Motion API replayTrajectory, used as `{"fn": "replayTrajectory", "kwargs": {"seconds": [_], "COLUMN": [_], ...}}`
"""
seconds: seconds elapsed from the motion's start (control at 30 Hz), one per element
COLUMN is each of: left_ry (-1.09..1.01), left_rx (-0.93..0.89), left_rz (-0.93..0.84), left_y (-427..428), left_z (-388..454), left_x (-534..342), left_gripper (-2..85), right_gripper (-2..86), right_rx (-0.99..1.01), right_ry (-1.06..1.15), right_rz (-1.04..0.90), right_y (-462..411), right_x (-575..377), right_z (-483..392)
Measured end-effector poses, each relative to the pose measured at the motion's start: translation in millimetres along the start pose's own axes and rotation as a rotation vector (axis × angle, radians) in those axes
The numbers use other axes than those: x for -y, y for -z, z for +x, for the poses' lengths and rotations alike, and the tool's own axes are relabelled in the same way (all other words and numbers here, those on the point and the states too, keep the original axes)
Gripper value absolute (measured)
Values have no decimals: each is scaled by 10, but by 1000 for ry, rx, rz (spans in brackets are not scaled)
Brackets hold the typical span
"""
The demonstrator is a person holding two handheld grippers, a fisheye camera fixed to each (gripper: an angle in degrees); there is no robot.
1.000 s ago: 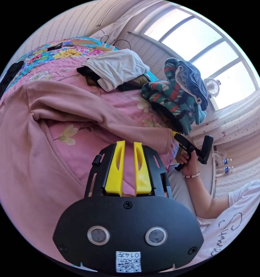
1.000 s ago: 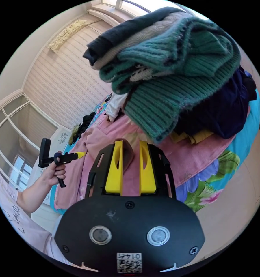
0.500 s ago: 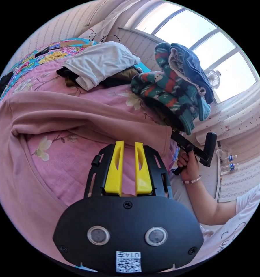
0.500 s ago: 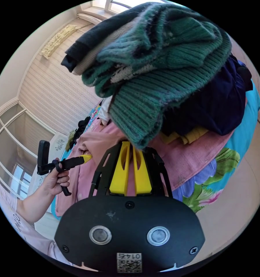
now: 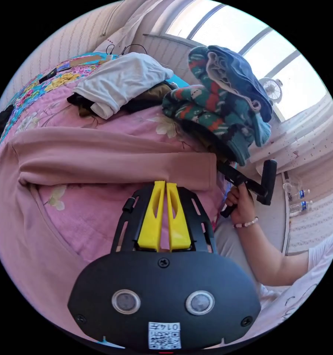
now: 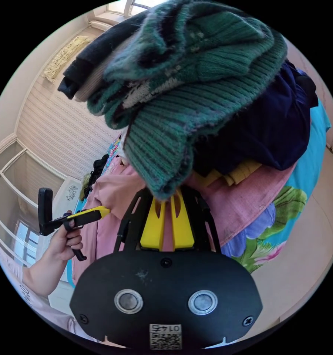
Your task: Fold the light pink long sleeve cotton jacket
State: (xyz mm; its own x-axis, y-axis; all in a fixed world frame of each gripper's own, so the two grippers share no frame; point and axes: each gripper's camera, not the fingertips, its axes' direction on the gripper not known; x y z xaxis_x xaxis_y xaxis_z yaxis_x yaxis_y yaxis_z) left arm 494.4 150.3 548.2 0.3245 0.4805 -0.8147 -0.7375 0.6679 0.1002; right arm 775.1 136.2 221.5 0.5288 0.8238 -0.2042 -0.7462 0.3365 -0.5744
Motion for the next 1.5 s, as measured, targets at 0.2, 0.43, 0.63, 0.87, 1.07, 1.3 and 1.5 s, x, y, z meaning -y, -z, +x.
{"fn": "replayTrajectory", "kwargs": {"seconds": [0.2,0.43,0.63,0.87,1.07,1.3,1.5], "left_ry": [68,103,13,-50,-191,-300,-300], "left_rx": [-23,95,62,115,72,32,39], "left_rz": [-39,54,18,-103,-10,-163,-113], "left_y": [-134,267,30,22,409,10,250], "left_z": [-49,-184,57,201,631,1013,892], "left_x": [-231,-379,-231,-334,-261,-177,-472], "left_gripper": [-9,15,42,38,33,44,22], "right_gripper": [12,22,46,72,75,24,10], "right_rx": [12,100,198,130,214,27,21], "right_ry": [-24,-92,-42,-16,41,139,134], "right_rz": [8,0,22,161,-59,-342,-376], "right_y": [-20,-62,111,288,-185,-827,-1185], "right_x": [7,-27,-344,-535,-606,-798,-985], "right_z": [54,141,-63,-160,-286,-529,-636]}}
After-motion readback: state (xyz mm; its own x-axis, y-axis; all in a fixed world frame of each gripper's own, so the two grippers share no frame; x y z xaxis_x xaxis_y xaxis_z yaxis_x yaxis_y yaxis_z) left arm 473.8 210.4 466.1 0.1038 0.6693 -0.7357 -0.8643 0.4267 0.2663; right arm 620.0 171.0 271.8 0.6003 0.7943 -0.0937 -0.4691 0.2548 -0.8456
